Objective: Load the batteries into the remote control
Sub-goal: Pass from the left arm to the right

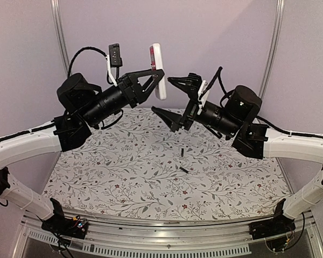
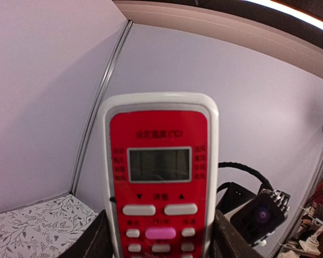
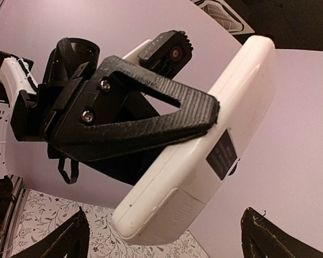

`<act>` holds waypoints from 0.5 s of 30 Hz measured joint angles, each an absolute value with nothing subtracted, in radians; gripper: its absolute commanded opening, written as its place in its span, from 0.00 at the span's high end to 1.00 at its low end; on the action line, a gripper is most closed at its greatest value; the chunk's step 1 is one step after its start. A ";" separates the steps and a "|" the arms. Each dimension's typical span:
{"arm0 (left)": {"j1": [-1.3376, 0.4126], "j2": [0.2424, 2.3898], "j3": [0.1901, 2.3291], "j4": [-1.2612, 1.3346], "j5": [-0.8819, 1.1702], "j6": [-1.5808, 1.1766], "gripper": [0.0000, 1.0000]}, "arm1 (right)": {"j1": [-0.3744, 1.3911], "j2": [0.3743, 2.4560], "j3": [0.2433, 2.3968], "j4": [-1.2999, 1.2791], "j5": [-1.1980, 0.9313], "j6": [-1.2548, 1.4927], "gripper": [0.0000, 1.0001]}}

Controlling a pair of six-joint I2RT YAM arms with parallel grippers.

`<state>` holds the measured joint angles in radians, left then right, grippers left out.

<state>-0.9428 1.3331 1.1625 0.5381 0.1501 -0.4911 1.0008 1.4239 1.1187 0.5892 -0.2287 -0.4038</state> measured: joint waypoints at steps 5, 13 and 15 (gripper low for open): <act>-0.944 1.330 1.111 0.645 0.141 -0.562 0.83 | 1.013 1.463 1.135 0.738 -0.133 -0.398 0.16; -0.945 1.349 1.110 0.748 0.111 -0.642 0.82 | 1.073 1.553 1.172 0.870 0.017 -0.441 0.42; -0.945 1.352 1.108 0.757 0.108 -0.653 0.82 | 1.076 1.555 1.172 0.877 0.039 -0.446 0.48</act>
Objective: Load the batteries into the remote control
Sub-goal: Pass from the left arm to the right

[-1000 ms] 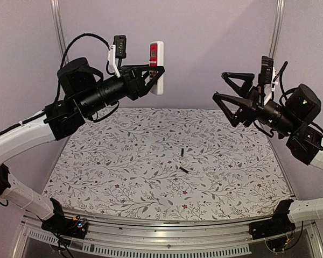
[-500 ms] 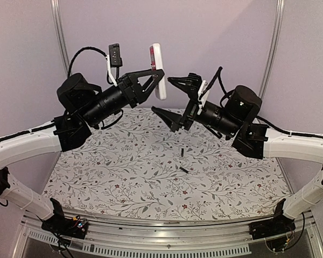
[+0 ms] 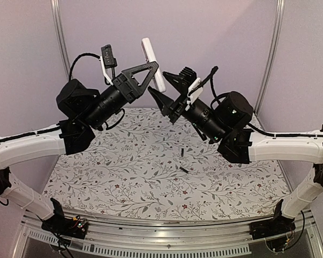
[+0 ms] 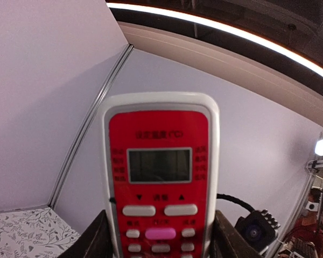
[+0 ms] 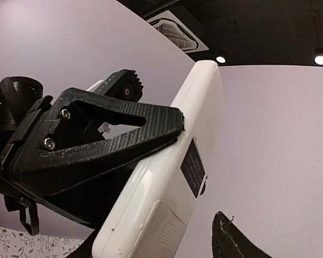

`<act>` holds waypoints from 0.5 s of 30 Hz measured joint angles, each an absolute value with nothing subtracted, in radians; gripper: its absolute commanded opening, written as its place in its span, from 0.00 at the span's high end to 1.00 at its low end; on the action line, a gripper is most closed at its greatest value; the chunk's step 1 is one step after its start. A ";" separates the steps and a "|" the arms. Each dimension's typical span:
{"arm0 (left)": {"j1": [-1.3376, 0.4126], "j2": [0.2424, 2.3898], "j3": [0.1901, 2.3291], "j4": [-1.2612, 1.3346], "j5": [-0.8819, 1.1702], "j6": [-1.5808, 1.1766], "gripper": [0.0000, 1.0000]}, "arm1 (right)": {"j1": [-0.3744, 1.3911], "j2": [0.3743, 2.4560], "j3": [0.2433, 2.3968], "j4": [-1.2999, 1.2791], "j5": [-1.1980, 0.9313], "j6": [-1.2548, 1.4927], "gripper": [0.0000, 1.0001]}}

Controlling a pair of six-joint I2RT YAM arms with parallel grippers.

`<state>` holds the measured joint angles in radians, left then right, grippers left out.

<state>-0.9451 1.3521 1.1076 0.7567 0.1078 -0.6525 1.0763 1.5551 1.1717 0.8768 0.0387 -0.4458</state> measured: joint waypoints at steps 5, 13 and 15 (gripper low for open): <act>-0.947 1.353 1.092 0.783 0.078 -0.674 0.82 | 1.092 1.555 1.171 0.876 0.073 -0.459 0.60; -0.947 1.353 1.082 0.789 0.015 -0.683 0.82 | 1.099 1.560 1.171 0.879 0.126 -0.488 0.81; -0.947 1.353 1.079 0.783 -0.006 -0.689 0.82 | 1.098 1.560 1.171 0.879 0.141 -0.503 0.83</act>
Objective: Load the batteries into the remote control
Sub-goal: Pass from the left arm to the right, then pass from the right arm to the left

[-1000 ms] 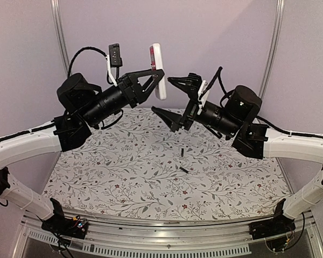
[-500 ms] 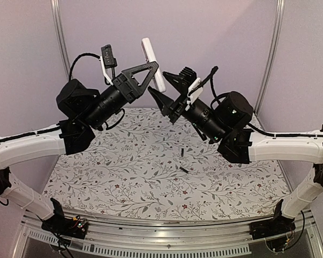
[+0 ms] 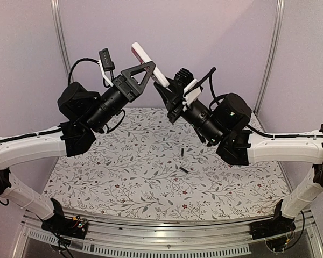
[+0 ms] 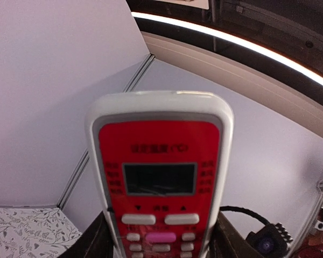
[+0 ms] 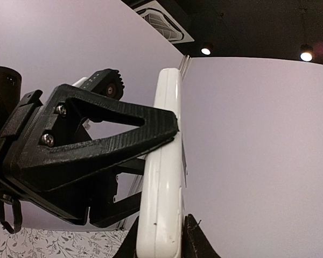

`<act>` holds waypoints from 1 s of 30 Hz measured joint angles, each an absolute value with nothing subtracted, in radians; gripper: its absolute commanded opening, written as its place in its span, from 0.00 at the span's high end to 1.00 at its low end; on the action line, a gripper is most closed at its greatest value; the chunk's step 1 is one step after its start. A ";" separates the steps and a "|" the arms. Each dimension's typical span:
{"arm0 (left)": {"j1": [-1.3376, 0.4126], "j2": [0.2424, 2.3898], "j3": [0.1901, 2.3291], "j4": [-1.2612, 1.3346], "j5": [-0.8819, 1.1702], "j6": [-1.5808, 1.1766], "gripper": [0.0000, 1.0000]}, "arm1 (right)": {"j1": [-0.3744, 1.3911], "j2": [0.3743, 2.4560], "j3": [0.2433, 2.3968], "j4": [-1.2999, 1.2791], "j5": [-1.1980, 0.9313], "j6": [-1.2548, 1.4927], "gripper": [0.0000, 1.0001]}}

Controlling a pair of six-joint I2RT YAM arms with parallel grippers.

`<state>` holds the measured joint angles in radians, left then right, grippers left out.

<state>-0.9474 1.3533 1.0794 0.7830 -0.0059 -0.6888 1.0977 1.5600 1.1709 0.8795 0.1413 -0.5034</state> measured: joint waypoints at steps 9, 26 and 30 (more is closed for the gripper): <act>-0.948 1.352 1.072 0.759 -0.027 -0.689 0.13 | 1.098 1.561 1.163 0.873 0.190 -0.529 1.00; -0.908 1.254 1.072 0.452 0.013 -0.682 0.00 | 1.086 1.501 1.126 0.736 0.322 -0.824 1.00; -0.902 1.214 1.072 0.427 0.018 -0.696 0.00 | 1.079 1.490 1.107 0.685 0.330 -0.932 1.00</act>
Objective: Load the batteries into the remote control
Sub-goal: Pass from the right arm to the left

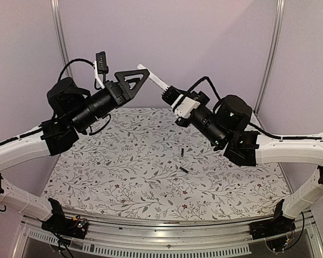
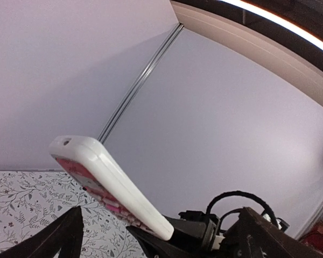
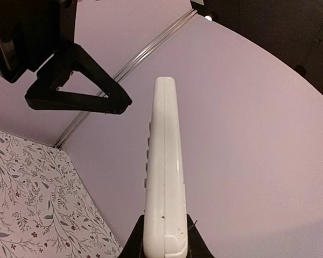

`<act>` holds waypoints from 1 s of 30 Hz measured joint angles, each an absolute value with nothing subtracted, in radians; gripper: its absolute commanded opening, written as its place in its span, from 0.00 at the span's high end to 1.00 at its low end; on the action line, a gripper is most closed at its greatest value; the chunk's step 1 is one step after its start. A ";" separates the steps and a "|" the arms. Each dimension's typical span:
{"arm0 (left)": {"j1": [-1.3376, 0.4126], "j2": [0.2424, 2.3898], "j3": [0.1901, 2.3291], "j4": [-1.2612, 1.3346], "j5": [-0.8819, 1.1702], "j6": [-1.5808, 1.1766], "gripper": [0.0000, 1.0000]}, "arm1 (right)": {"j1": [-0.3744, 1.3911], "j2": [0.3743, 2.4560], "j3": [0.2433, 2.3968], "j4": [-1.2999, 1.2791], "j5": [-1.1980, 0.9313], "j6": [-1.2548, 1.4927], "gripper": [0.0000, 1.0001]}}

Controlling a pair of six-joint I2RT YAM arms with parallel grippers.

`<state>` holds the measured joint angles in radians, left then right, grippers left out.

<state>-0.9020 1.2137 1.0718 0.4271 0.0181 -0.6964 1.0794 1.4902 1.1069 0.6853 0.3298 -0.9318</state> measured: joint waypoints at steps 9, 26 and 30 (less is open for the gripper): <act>-0.798 1.256 1.071 0.349 0.065 -0.888 0.00 | 1.079 1.489 1.090 0.657 0.327 -1.144 1.00; -0.752 1.276 0.982 0.334 0.175 -1.095 0.25 | 1.079 1.493 1.032 0.665 0.325 -1.428 1.00; -0.749 1.287 0.981 0.354 0.176 -1.109 0.31 | 1.081 1.496 1.023 0.666 0.315 -1.443 1.00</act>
